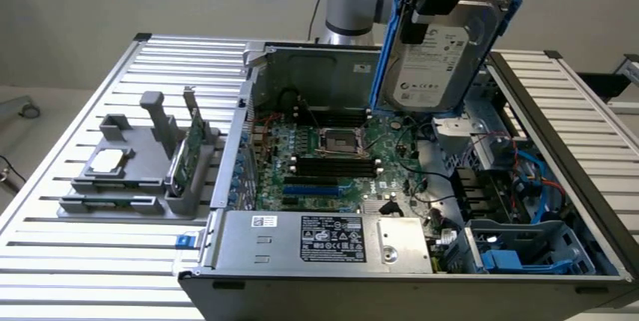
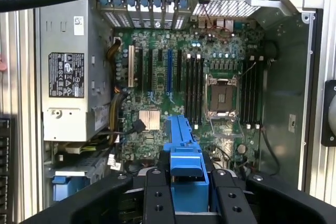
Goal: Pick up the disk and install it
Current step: 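Pick up the disk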
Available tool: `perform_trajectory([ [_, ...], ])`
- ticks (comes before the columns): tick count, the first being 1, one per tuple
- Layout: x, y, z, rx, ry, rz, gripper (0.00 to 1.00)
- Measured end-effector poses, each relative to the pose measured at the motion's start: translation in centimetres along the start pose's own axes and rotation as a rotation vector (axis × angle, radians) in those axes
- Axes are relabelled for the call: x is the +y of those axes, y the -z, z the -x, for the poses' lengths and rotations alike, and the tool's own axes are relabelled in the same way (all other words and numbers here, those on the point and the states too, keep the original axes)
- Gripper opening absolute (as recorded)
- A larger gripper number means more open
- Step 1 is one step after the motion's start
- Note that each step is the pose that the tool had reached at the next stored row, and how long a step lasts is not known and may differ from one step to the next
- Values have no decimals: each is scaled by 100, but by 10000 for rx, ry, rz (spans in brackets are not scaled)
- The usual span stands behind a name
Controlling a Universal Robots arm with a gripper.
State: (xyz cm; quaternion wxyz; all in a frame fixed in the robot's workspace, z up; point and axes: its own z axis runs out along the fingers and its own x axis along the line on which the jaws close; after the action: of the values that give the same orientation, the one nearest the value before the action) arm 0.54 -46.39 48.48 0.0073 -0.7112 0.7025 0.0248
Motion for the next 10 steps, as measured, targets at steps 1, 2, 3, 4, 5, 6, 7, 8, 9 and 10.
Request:
perform_trajectory([
  [1, -29, 2, -25, 0, 0, -4, 33],
  [2, -57, 4, -50, 1, -1, -7, 33],
  [3, -89, 6, -77, 0, 1, -11, 33],
  [4, -117, 7, -100, 0, 1, -16, 33],
  [5, -146, 9, -123, 1, 1, -19, 33],
  [6, -175, 11, -146, 0, 1, -22, 33],
  [7, -203, 13, -168, 1, 0, -25, 33],
  [8, -232, 14, -191, 0, 1, -28, 33],
  [9, -262, 16, -213, 1, 2, -30, 33],
  [10, -291, 18, -234, 1, 1, -32, 33],
])
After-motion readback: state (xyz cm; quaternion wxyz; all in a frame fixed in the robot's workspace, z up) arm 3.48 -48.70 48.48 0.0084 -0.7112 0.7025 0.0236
